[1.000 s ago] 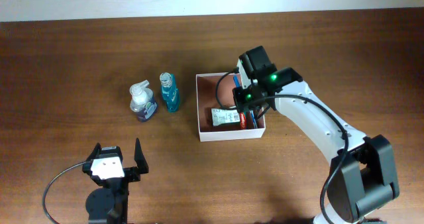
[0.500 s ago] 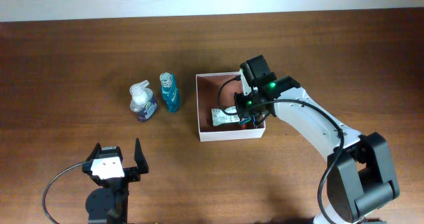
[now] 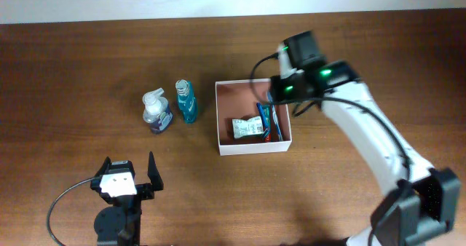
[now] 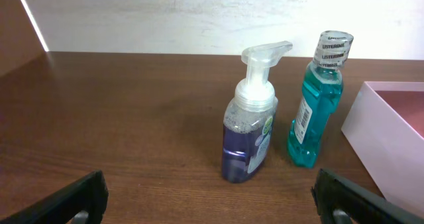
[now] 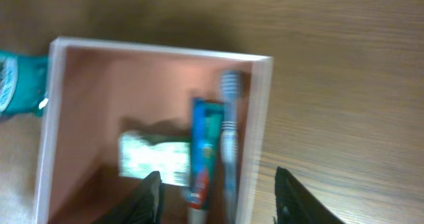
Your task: Pack container
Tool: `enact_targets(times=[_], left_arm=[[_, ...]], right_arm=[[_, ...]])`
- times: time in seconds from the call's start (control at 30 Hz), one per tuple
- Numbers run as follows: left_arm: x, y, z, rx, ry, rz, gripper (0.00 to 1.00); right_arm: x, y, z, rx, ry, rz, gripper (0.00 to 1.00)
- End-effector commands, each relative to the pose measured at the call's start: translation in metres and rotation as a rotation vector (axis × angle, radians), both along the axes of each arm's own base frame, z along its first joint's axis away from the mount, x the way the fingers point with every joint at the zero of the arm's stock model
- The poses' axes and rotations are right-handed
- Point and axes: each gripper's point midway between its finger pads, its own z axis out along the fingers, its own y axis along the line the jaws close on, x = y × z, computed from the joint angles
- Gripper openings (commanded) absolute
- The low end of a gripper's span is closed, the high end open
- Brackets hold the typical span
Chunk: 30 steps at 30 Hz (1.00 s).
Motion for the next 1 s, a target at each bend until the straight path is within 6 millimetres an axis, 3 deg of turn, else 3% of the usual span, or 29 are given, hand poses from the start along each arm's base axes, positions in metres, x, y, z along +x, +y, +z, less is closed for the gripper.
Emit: enact_targets(times=[0.0, 0.2, 0.3, 0.43, 0.97], left_arm=[[0.001, -0.002, -0.002, 0.012, 0.000, -0.015, 0.99], [0.001, -0.002, -0.002, 0.012, 0.000, -0.015, 0.99], [0.001, -0.002, -0.002, 0.012, 0.000, -0.015, 0.99], [0.001, -0.002, -0.002, 0.012, 0.000, -0.015, 0.99], [0.001, -0.006, -0.002, 0.008, -0.001, -0.042, 0.99]], right_arm=[[0.006, -0.058, 0.014, -0.035, -0.009, -0.145, 0.52], [-0.009, -0.127, 0.003, -0.049, 0.090, -0.313, 0.99], [-0.012, -0.150, 0.002, -0.048, 0.108, -0.373, 0.98], [-0.015, -0.166, 0.000, -0.047, 0.117, -0.415, 0.99], [-0.015, -0.171, 0.000, -0.046, 0.117, -0.426, 0.98]])
